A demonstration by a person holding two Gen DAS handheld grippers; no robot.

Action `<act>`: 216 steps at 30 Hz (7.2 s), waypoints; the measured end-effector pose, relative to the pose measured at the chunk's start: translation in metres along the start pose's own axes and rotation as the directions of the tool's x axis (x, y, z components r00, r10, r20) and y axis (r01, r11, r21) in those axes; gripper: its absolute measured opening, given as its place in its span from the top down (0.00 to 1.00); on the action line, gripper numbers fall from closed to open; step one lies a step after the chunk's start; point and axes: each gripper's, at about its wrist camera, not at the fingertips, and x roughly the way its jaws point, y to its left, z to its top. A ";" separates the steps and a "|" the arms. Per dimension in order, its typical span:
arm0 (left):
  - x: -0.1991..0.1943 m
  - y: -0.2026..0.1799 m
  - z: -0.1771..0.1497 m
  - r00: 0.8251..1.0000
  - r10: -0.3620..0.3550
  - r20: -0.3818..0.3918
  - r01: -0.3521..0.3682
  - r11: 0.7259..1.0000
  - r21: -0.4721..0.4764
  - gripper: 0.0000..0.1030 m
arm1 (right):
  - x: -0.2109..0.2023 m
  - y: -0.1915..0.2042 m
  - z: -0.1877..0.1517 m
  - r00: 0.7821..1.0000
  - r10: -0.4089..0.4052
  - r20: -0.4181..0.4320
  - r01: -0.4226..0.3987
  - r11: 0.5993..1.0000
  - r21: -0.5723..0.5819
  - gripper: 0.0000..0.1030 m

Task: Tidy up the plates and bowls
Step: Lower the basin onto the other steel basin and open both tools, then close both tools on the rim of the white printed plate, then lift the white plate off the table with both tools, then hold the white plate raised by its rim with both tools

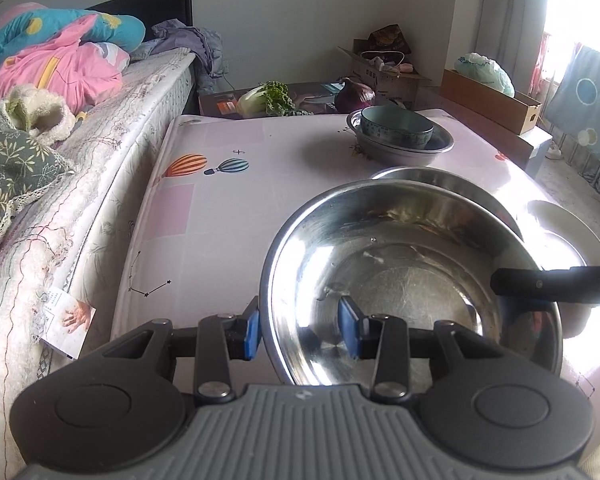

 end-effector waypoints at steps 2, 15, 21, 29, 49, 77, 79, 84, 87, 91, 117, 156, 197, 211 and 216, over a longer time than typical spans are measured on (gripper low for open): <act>0.003 -0.004 0.003 1.000 -0.014 0.000 0.014 1.000 0.004 0.61 | -0.002 -0.003 0.002 1.000 -0.008 0.009 0.008 1.000 0.007 0.84; 0.046 -0.028 0.035 0.993 -0.121 -0.013 0.121 0.993 -0.002 0.61 | -0.006 -0.035 0.024 0.991 -0.116 0.064 0.113 0.992 0.053 0.84; 0.073 -0.032 0.048 0.985 -0.165 -0.050 0.163 0.986 -0.042 0.62 | 0.003 -0.050 0.035 0.986 -0.156 0.061 0.152 0.986 0.064 0.84; 0.089 -0.039 0.057 0.979 -0.195 -0.054 0.192 0.980 -0.055 0.62 | 0.014 -0.067 0.047 0.979 -0.194 0.056 0.189 0.978 0.085 0.83; 0.064 -0.030 0.042 0.984 -0.172 -0.034 0.166 0.976 -0.137 0.48 | -0.034 -0.101 0.037 0.981 -0.116 0.157 0.085 0.978 0.188 0.59; 0.051 -0.163 -0.006 0.942 -0.334 -0.030 0.332 0.942 -0.046 0.41 | -0.140 -0.223 -0.032 0.951 -0.220 0.219 0.126 0.918 0.376 0.53; 0.058 -0.169 -0.004 0.939 -0.342 -0.033 0.340 0.939 -0.056 0.42 | -0.134 -0.232 -0.026 0.954 -0.212 0.213 0.119 0.917 0.380 0.53; 0.076 -0.178 0.006 0.933 -0.358 -0.040 0.354 0.932 -0.081 0.51 | -0.118 -0.249 -0.004 0.959 -0.198 0.202 0.114 0.924 0.364 0.53; 0.085 -0.184 0.009 0.930 -0.365 -0.045 0.361 0.929 -0.086 0.59 | -0.108 -0.258 0.011 0.961 -0.186 0.203 0.106 0.931 0.350 0.54; 0.096 -0.190 0.011 0.925 -0.373 -0.069 0.366 0.926 -0.096 0.69 | -0.097 -0.266 0.027 0.962 -0.182 0.204 0.105 0.936 0.336 0.57; 0.093 -0.179 0.003 0.911 -0.403 -0.083 0.389 0.909 -0.148 0.80 | -0.084 -0.244 0.006 0.992 -0.077 0.098 0.032 0.920 0.390 0.80; 0.087 -0.156 -0.005 0.897 -0.426 -0.118 0.412 0.902 -0.128 0.67 | -0.089 -0.201 -0.020 0.989 -0.119 0.084 0.078 0.921 0.383 0.72; 0.061 -0.138 -0.029 0.890 -0.434 -0.139 0.420 0.900 -0.117 0.64 | -0.095 -0.188 -0.044 0.994 -0.068 0.083 0.029 0.914 0.404 0.69; 0.060 -0.138 -0.029 0.890 -0.434 -0.139 0.420 0.900 -0.116 0.64 | -0.094 -0.187 -0.043 0.994 -0.070 0.081 0.032 0.915 0.401 0.69; 0.061 -0.138 -0.029 0.890 -0.434 -0.140 0.420 0.900 -0.117 0.64 | -0.094 -0.187 -0.043 0.994 -0.072 0.081 0.034 0.916 0.400 0.69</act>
